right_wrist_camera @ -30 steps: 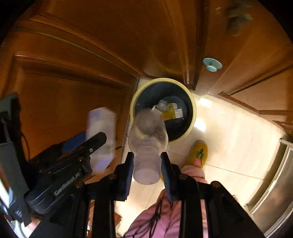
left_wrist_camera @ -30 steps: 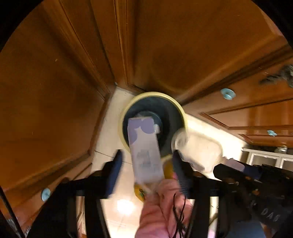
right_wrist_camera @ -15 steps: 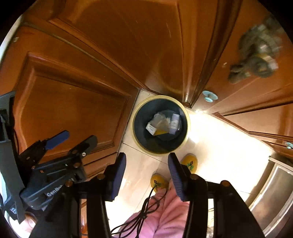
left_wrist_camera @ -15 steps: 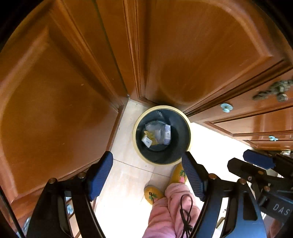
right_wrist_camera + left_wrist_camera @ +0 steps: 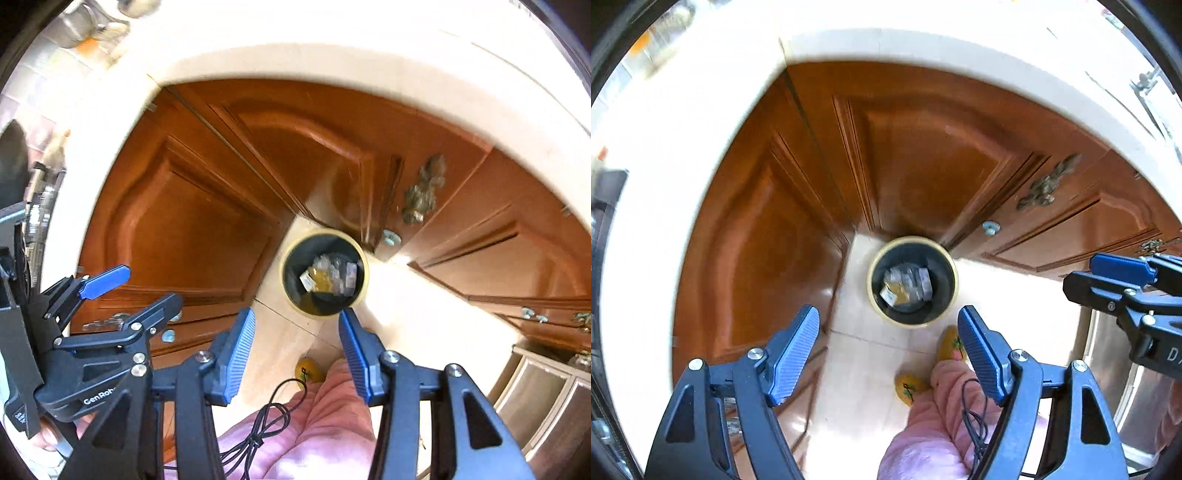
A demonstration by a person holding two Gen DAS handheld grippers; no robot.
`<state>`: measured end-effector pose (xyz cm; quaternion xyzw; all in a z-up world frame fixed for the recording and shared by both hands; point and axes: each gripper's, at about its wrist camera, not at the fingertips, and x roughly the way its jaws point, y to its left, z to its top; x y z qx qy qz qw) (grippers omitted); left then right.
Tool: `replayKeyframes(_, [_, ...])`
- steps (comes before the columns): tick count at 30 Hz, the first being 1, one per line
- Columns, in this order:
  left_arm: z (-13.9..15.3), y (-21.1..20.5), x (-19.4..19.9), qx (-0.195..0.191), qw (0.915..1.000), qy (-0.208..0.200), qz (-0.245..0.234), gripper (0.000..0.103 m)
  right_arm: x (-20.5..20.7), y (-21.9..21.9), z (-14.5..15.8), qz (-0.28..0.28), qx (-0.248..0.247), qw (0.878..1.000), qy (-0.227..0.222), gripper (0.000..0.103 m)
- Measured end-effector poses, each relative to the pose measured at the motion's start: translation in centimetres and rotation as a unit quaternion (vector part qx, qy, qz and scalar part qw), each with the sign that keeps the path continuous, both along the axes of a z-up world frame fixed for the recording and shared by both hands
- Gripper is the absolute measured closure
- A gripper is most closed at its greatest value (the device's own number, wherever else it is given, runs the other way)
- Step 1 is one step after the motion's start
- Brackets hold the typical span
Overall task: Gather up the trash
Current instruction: 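Raise both tools back toward the remaining trash on the counter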
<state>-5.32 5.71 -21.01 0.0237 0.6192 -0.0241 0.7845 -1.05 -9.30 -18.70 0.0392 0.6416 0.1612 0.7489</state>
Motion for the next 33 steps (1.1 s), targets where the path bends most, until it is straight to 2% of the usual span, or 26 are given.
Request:
replayKeyframes(4, [4.4,0.2,-0.6,-0.002,0.9989,-0.047,0.0,0.025,-1.0,0.5,3.0,0.013,-0.013,0.998,-0.058,0.055])
replayKeyframes(8, [7.8,1.0,-0.8,-0.017,0.9969,-0.077,0.01,0.023,-1.9,0.6,6.4,0.029,-0.021,0.994,-0.104,0.055])
replayKeyframes(15, [13.4,1.6,-1.8,-0.034,0.9904,-0.133,0.007,0.023,-3.5,-0.3,12.0,0.012,-0.021,0.984,-0.176,0.055])
replayKeyframes(20, [16.9,1.5,-2.6,-0.045,0.9829,-0.179,0.004,0.023,-4.1,-0.6,13.9,-0.01,-0.018,0.978,-0.206,0.055])
replayKeyframes(25, [19.9,1.2,-2.9,-0.062,0.9736,-0.22,0.001,0.023,-4.7,-1.4,15.5,-0.031,-0.016,0.976,-0.216,0.055])
replayKeyframes(33, [22.3,0.6,-3.0,-0.075,0.9667,-0.244,-0.015,0.016,-5.1,-3.4,17.9,-0.059,-0.019,0.968,-0.244,0.055])
